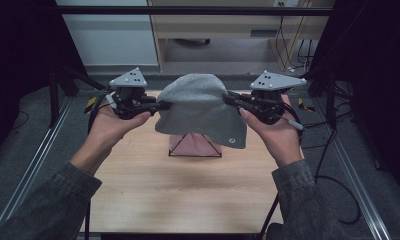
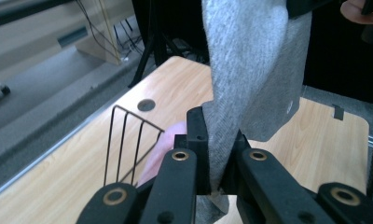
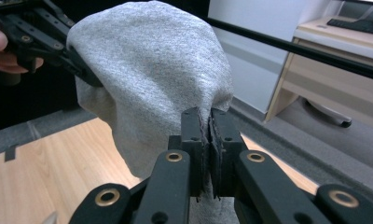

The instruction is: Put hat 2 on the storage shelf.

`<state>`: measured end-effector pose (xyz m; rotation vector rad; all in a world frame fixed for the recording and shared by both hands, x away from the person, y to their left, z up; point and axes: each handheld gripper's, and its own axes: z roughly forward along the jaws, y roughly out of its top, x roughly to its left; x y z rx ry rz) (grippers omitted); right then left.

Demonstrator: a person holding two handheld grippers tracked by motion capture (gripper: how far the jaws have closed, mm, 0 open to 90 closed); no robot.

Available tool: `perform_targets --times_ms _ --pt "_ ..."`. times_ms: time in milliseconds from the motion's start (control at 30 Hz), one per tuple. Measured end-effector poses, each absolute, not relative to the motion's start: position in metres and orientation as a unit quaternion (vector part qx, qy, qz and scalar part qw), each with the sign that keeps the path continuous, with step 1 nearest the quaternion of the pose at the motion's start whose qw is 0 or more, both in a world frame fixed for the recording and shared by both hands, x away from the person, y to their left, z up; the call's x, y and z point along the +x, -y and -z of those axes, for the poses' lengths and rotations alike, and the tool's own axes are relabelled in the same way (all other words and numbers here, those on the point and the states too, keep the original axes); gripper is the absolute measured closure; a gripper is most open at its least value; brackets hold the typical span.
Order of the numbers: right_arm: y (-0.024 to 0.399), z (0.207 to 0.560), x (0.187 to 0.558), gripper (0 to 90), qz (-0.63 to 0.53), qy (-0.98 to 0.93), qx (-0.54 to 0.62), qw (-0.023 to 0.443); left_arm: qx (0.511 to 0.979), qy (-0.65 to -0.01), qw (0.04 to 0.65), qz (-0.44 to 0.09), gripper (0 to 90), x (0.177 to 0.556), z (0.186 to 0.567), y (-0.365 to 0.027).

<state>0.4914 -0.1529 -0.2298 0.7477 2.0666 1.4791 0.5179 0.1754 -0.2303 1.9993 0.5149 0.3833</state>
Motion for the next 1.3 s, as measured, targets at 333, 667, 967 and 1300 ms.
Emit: perform_targets --times_ms 333,667,967,1300 --pt "0.157 0.212 0.510 85.9 -0.559 -0.730 0.285 0.271 0.806 -0.215 0.519 -0.184 86.5 0.539 0.214 -0.167" --pt "0.159 0.213 0.548 85.9 -0.574 -0.709 0.295 0.284 0.786 -0.232 0.536 -0.203 86.4 0.572 0.211 -0.160" --pt "0.154 0.232 0.582 85.9 -0.562 -0.719 0.300 0.278 0.789 -0.233 0.526 -0.215 86.4 0.588 0.225 -0.162" --pt "0.143 0.249 0.603 85.7 -0.543 -0.733 0.300 0.279 0.787 -0.254 0.520 -0.215 86.5 0.603 0.248 -0.166"
